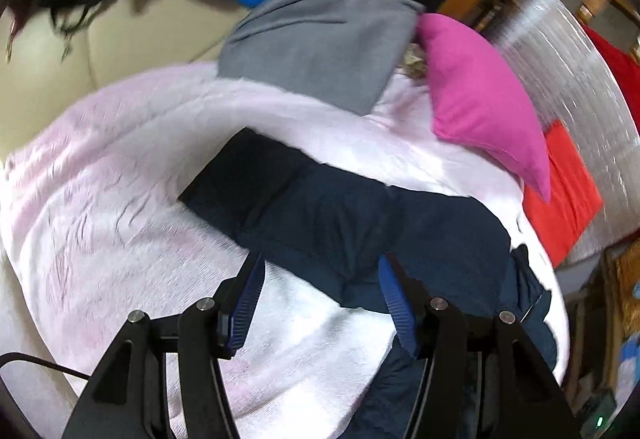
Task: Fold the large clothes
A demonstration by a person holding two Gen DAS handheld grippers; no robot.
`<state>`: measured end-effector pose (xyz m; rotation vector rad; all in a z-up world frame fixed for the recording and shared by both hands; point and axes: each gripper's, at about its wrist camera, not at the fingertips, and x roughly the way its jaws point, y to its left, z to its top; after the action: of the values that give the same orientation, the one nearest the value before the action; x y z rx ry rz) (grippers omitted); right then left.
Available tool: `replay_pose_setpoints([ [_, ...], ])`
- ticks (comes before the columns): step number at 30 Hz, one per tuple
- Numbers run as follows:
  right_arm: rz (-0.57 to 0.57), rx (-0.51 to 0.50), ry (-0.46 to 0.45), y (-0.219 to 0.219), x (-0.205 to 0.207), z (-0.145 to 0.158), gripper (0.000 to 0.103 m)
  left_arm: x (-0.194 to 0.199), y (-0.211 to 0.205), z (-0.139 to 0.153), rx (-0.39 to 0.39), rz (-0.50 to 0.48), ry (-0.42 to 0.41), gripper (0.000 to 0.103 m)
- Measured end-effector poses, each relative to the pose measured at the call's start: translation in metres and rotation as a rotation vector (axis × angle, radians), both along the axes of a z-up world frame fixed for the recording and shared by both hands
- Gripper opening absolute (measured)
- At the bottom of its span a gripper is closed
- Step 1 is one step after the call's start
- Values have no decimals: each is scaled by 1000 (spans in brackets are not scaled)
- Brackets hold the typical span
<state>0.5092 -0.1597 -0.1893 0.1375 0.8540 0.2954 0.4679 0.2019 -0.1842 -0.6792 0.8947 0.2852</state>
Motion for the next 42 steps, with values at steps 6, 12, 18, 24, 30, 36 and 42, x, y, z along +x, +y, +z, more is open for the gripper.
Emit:
replay_pose_setpoints([
  [6, 80, 46, -22, 29, -11, 5, 67, -7, 26, -19, -80, 86, 62, 60],
  [12, 83, 54, 2, 40, -18, -4, 67, -7, 43, -50, -253, 103, 98, 60],
  [18, 38, 90, 5, 16, -28, -4, 67, 3, 51, -66, -395, 109, 9, 59],
  [24, -11, 119, 4, -12, -36, -5, 67, 11, 65, -84, -476, 180, -55, 54],
  [30, -54, 157, 20, -35, -41, -13, 67, 25, 69, -99, -456, 200, -38, 37],
  [36, -94, 194, 15, -56, -47, -13, 67, 28, 70, -93, -411, 209, -88, 12],
  [42, -152, 227, 0, -84, -56, -11, 67, 29, 58, -57, -292, 159, -197, 7],
])
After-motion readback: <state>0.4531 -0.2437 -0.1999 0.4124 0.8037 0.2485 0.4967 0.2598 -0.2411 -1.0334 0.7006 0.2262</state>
